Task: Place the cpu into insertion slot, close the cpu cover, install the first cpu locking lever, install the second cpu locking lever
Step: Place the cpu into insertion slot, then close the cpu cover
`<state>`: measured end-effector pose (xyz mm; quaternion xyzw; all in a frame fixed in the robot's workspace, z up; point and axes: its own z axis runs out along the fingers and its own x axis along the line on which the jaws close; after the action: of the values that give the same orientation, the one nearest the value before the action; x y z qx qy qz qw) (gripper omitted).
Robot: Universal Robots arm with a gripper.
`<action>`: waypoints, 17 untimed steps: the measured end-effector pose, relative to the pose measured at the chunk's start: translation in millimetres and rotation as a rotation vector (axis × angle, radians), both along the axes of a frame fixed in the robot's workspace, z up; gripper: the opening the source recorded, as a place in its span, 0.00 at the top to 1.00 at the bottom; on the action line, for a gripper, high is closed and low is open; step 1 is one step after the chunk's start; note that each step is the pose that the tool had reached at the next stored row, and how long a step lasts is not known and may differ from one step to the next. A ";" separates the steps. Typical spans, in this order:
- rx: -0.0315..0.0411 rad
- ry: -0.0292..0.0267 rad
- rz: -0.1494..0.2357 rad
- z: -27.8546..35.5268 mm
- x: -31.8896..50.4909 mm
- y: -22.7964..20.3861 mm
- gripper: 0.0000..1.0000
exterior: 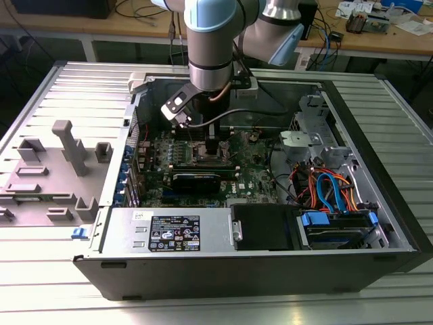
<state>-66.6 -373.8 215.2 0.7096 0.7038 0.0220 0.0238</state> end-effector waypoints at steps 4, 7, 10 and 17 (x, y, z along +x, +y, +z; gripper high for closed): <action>0.0000 0.0004 0.000 0.1 0.0 0.0 0.89; -0.0001 0.0006 0.000 0.1 0.0 0.0 0.89; -0.0001 0.0016 0.000 0.1 0.2 0.0 0.89; -0.0001 0.0020 0.000 3.1 0.2 0.0 0.89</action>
<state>-66.4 -373.8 218.3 0.7097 0.7038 0.0212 0.0232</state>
